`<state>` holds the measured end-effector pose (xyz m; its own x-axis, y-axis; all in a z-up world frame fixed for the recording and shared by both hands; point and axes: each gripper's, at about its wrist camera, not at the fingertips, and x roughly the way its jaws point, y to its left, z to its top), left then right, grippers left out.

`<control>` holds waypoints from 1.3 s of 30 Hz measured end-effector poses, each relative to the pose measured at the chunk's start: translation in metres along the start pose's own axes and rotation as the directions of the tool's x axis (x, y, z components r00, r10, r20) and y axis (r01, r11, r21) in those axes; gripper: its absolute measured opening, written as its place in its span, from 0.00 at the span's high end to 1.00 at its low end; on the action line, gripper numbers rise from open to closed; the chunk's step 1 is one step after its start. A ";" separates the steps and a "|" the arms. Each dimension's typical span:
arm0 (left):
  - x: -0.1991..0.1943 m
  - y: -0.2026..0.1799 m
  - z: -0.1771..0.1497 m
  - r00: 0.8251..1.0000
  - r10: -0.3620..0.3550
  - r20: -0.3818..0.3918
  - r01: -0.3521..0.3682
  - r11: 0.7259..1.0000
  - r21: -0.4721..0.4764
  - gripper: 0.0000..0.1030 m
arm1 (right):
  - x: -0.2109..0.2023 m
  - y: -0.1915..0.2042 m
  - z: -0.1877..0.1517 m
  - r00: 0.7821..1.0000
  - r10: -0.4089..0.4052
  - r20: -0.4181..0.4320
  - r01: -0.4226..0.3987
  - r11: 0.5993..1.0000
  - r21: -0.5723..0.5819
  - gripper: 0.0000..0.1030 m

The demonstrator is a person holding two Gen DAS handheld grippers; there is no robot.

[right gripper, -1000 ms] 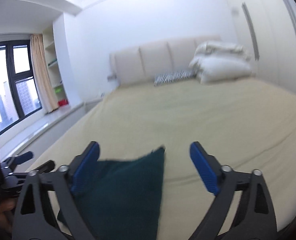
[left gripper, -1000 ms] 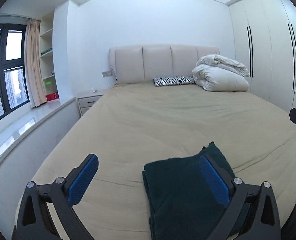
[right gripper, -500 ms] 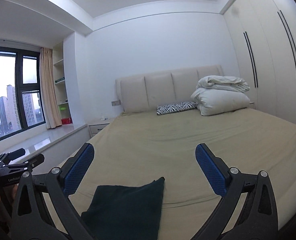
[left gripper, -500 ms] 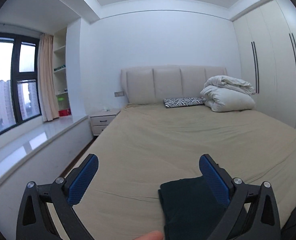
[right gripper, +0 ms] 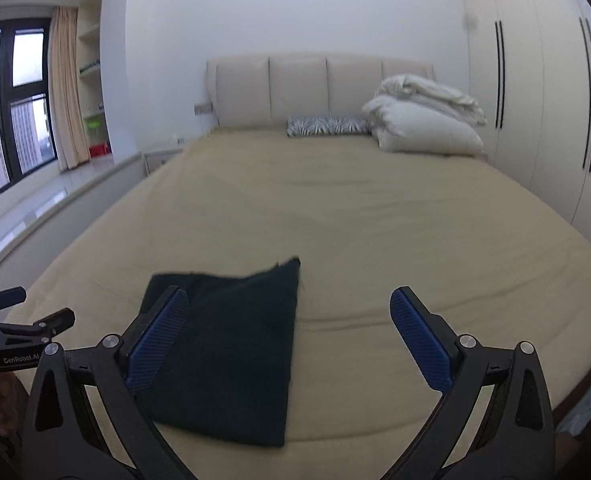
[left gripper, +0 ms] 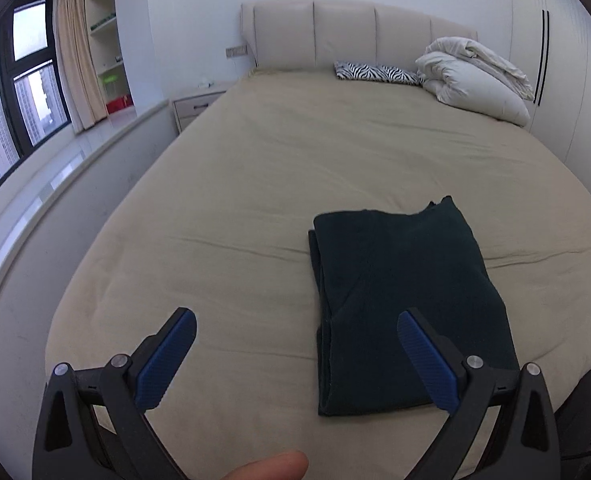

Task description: Fold small clothes

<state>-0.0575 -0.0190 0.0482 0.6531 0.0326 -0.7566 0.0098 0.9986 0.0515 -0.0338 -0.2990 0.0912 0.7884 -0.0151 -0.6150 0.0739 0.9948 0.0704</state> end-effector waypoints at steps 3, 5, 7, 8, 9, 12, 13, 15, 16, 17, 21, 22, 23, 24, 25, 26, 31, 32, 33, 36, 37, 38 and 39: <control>0.005 0.002 -0.004 1.000 0.000 -0.031 -0.001 1.000 -0.017 0.00 | 0.020 -0.004 -0.013 0.995 0.002 -0.099 0.002 0.999 0.047 0.00; 0.008 0.003 -0.005 0.999 0.009 -0.042 -0.010 1.000 -0.017 0.00 | 0.032 -0.004 -0.020 0.990 0.004 -0.142 0.005 0.998 0.061 0.00; 0.007 0.005 -0.004 0.999 0.011 -0.048 -0.012 1.000 -0.019 0.00 | 0.042 -0.002 -0.027 0.983 -0.014 -0.181 0.024 0.998 0.053 0.00; 0.007 0.005 -0.004 0.999 0.010 -0.052 -0.011 1.000 -0.021 0.00 | 0.046 -0.002 -0.029 0.981 -0.020 -0.195 0.030 0.998 0.047 0.00; 0.008 0.005 -0.004 0.998 0.008 -0.056 -0.009 1.000 -0.022 0.00 | 0.050 -0.001 -0.030 0.978 -0.023 -0.206 0.032 0.999 0.043 0.00; 0.009 0.005 -0.006 0.998 0.005 -0.062 -0.006 1.000 -0.022 0.00 | 0.060 0.002 -0.035 0.973 -0.024 -0.229 0.032 0.999 0.032 0.00; 0.009 0.005 -0.007 0.998 0.004 -0.064 -0.006 1.000 -0.022 0.00 | 0.055 0.003 -0.035 0.972 -0.023 -0.233 0.031 0.999 0.029 0.00; 0.010 0.006 -0.008 0.998 0.003 -0.067 -0.005 1.000 -0.022 0.00 | 0.055 0.004 -0.037 0.970 -0.025 -0.240 0.032 0.999 0.024 0.00; 0.010 0.006 -0.008 0.998 0.003 -0.068 -0.004 1.000 -0.023 0.00 | 0.053 0.004 -0.036 0.970 -0.026 -0.243 0.032 0.999 0.023 0.00; 0.011 0.006 -0.009 0.998 0.002 -0.070 -0.004 1.000 -0.025 0.00 | 0.055 0.005 -0.037 0.969 -0.026 -0.244 0.033 0.999 0.022 0.00; 0.012 0.009 -0.009 0.997 0.003 -0.071 -0.005 1.000 -0.027 0.00 | 0.044 0.005 -0.036 0.968 -0.027 -0.249 0.034 0.999 0.021 0.00; 0.012 0.009 -0.010 0.997 0.002 -0.072 -0.004 1.000 -0.028 0.00 | 0.045 0.005 -0.035 0.968 -0.028 -0.251 0.034 0.999 0.020 0.00; 0.012 0.010 -0.010 0.997 0.002 -0.073 -0.004 1.000 -0.029 0.00 | 0.046 0.005 -0.036 0.967 -0.029 -0.253 0.035 0.999 0.019 0.00; 0.013 0.010 -0.010 0.997 0.002 -0.074 -0.004 1.000 -0.030 0.00 | 0.047 0.005 -0.036 0.966 -0.028 -0.256 0.034 0.999 0.019 0.00; 0.013 0.011 -0.010 0.997 0.002 -0.075 -0.004 1.000 -0.030 0.00 | 0.046 0.006 -0.035 0.966 -0.028 -0.257 0.033 0.999 0.018 0.00; 0.013 0.011 -0.010 0.997 0.002 -0.076 -0.004 1.000 -0.031 0.00 | 0.047 0.006 -0.036 0.966 -0.028 -0.258 0.034 0.999 0.017 0.00; 0.014 0.012 -0.010 0.997 0.003 -0.077 -0.006 1.000 -0.030 0.00 | 0.048 0.007 -0.036 0.964 -0.030 -0.263 0.035 0.999 0.016 0.00; 0.014 0.012 -0.010 0.997 0.002 -0.077 -0.005 1.000 -0.031 0.00 | 0.048 0.008 -0.036 0.964 -0.030 -0.264 0.035 0.999 0.016 0.00; 0.014 0.013 -0.010 0.997 0.002 -0.077 -0.005 0.999 -0.031 0.00 | 0.049 0.008 -0.036 0.964 -0.031 -0.264 0.036 0.999 0.016 0.00; 0.015 0.013 -0.010 0.997 0.001 -0.078 -0.004 1.000 -0.031 0.00 | 0.050 0.009 -0.037 0.963 -0.032 -0.266 0.037 0.999 0.016 0.00; 0.015 0.013 -0.010 0.997 0.001 -0.078 -0.004 0.999 -0.032 0.00 | 0.051 0.009 -0.037 0.963 -0.032 -0.267 0.038 0.999 0.016 0.00; 0.015 0.013 -0.010 0.997 0.001 -0.078 -0.004 0.999 -0.032 0.00 | 0.051 0.010 -0.038 0.963 -0.033 -0.268 0.039 0.999 0.016 0.00; 0.015 0.013 -0.010 0.997 0.001 -0.079 -0.003 0.999 -0.033 0.00 | 0.052 0.011 -0.038 0.963 -0.033 -0.268 0.039 0.999 0.016 0.00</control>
<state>-0.0555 -0.0048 0.0311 0.5916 0.0363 -0.8054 -0.0170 0.9993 0.0326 -0.0156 -0.2855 0.0302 0.5929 -0.0201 -0.8050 0.1141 0.9917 0.0593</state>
